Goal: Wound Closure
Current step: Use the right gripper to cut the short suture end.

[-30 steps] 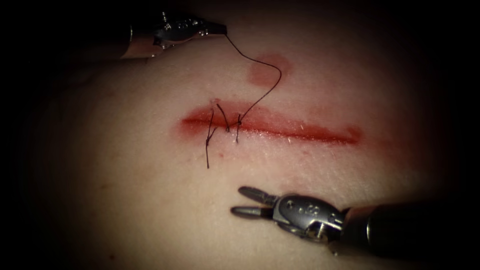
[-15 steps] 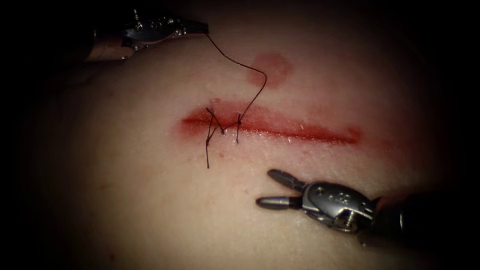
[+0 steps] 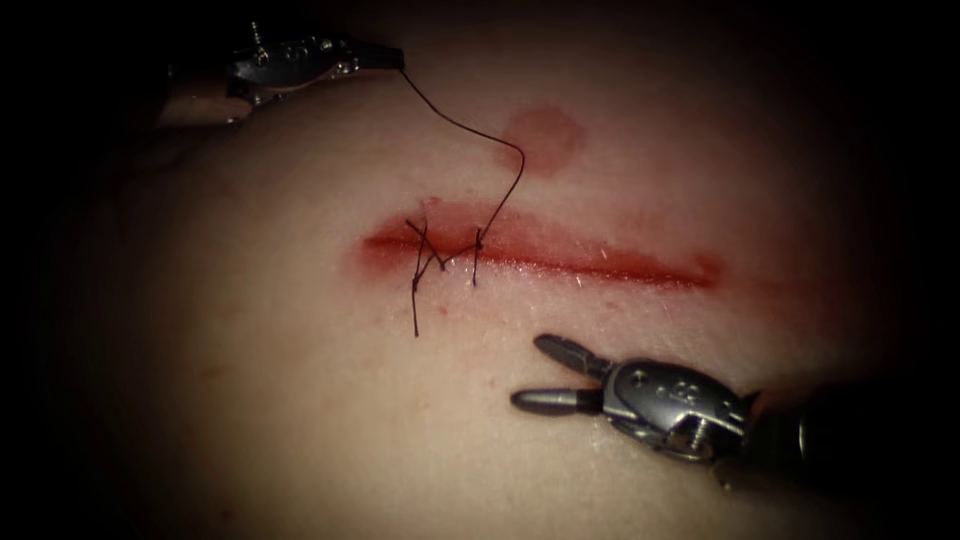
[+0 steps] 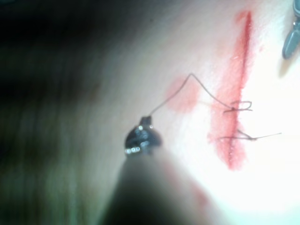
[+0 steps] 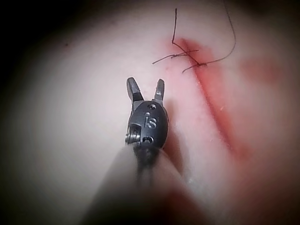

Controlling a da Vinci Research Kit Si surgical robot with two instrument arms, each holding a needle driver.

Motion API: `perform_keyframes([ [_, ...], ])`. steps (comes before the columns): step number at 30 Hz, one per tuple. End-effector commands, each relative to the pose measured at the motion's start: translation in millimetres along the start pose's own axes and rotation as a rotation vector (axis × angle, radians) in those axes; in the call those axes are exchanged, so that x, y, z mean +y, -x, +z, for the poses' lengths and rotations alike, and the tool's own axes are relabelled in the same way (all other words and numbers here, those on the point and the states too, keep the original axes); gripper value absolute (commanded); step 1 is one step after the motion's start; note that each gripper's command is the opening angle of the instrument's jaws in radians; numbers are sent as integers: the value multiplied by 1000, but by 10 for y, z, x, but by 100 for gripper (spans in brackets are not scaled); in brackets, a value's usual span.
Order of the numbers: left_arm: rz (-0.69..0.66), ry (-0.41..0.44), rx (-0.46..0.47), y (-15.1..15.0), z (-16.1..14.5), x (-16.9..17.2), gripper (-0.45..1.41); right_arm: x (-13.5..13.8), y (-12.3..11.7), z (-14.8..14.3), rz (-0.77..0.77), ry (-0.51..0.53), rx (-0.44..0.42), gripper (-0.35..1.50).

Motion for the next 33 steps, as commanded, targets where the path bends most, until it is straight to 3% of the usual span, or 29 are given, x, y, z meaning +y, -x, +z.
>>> perform_keyframes([
  [1,-28,-6,7,2,7,-2,109,-5,7,7,3,-4,-2,72],
  [9,-169,16,25,4,-10,17,86,-5,9,8,2,-3,-1,74],
  [15,-205,168,116,2,-40,64,79,-4,10,9,1,1,-4,74],
  [18,-243,298,208,-9,-52,100,54,-6,12,12,-1,2,-3,74],
  [21,-267,345,267,-19,-56,122,41,-9,15,14,-4,1,-1,74],
  [26,-271,395,313,-25,-39,143,27,-11,16,17,-6,-1,-6,74],
  [33,-311,427,345,-15,7,166,25,-12,16,17,-6,-1,-6,74],
])
